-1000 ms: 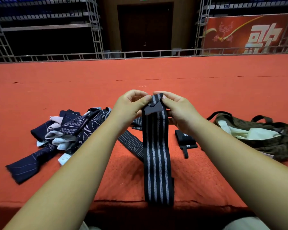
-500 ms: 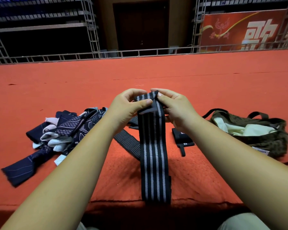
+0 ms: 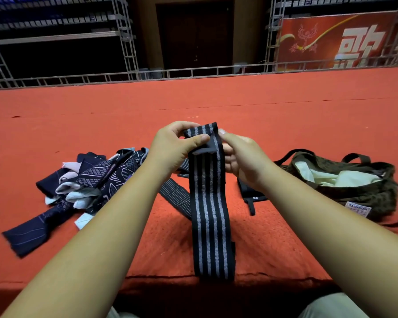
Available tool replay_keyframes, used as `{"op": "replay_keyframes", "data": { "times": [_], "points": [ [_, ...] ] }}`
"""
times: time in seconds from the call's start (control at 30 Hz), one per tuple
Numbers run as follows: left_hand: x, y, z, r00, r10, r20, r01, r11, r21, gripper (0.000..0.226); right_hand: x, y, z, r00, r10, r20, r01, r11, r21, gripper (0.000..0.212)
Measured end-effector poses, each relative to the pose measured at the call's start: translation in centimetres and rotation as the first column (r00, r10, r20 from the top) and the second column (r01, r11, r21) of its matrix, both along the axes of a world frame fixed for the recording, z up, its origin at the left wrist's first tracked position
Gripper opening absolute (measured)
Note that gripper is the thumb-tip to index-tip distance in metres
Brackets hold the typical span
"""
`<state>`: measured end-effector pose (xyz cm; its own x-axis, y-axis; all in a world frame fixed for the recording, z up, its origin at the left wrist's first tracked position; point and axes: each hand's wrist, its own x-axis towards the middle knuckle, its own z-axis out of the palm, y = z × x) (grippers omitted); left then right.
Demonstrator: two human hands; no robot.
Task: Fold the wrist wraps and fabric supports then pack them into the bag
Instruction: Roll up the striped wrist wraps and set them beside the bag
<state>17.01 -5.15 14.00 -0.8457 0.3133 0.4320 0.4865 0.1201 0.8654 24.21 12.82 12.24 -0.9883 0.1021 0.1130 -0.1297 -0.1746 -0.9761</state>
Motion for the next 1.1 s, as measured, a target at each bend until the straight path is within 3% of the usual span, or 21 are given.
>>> {"op": "replay_keyframes", "data": {
  "times": [0.13, 0.27, 0.63, 0.9, 1.1],
  "points": [
    [0.0, -0.1, 0.1, 0.998, 0.034, -0.043, -0.035, 0.999, -0.023, 0.036, 1.0, 0.1, -1.1, 0.991, 0.123, 0.046, -0.129, 0.983, 0.134, 0.022],
    [-0.3, 0.1, 0.0, 0.999, 0.038, 0.036, -0.039, 0.999, 0.024, 0.047, 0.8, 0.0, -1.5, 0.993, 0.116, 0.015, -0.117, 0.981, 0.156, 0.020],
    [0.2, -0.5, -0.1, 0.996, -0.019, 0.089, 0.010, 0.995, 0.103, 0.028, -0.7, -0.4, -2.0, 1.000, -0.002, -0.030, 0.009, 0.974, 0.227, 0.021],
    [-0.1, -1.8, -1.5, 0.971, -0.128, 0.204, 0.121, 0.992, 0.048, 0.030, -1.9, 0.2, -1.8, 0.999, -0.017, -0.031, 0.024, 0.969, 0.244, 0.019],
    [-1.1, -1.1, -1.9, 0.978, -0.018, 0.209, -0.007, 0.993, 0.118, 0.030, -2.0, -0.5, -3.3, 0.989, 0.016, 0.149, -0.032, 0.994, 0.108, 0.024]
  ]
}}
